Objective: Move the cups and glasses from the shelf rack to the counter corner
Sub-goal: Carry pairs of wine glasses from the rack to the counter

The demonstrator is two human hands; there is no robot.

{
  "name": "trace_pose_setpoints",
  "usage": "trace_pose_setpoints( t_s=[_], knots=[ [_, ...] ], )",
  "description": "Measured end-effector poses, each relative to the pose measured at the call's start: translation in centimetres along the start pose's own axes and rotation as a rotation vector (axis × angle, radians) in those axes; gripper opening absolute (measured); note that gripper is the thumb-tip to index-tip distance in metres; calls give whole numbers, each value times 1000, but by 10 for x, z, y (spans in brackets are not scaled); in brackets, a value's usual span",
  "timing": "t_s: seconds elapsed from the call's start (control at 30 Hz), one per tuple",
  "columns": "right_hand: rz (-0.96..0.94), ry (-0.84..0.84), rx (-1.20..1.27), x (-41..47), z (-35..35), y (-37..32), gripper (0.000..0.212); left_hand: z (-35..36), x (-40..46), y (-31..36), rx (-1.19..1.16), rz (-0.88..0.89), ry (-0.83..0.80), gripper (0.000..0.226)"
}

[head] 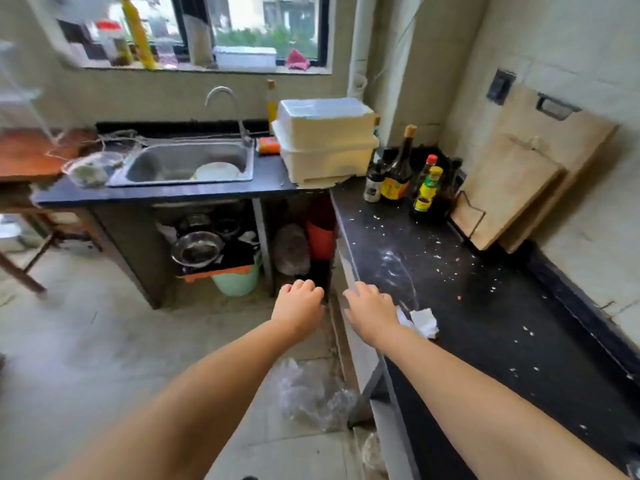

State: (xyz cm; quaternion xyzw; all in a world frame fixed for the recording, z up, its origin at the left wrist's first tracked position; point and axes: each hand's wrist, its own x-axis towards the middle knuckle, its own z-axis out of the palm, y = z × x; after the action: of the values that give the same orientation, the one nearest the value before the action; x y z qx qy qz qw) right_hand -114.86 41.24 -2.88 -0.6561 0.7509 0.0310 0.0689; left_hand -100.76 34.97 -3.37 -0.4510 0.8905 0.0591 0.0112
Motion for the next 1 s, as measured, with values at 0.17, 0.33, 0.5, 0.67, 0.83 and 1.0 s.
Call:
trace_pose_setpoints(
  t_s=[0.17,0.33,0.5,0.67,0.83,1.0],
  knots=[
    [-170,-40,-36,32,8,-100,43,0,-60,-91,-14,-204,8,32],
    [-333,-45,-89,58,22,-224,37,2,-125,-199,-18,-361,16,32],
    [-441,-63,-99,75,32,-354,32,-7,-185,-312,-32,-485,35,33],
    [-519,-73,-84,90,28,-461,30,-26,-234,-407,-56,-616,46,33],
    [-596,-73,-88,111,21,-540,31,-37,-259,-478,-95,-715,60,32],
    [-669,-55,-78,156,8,-609,31,-50,-255,-542,-118,-766,92,32]
  ],
)
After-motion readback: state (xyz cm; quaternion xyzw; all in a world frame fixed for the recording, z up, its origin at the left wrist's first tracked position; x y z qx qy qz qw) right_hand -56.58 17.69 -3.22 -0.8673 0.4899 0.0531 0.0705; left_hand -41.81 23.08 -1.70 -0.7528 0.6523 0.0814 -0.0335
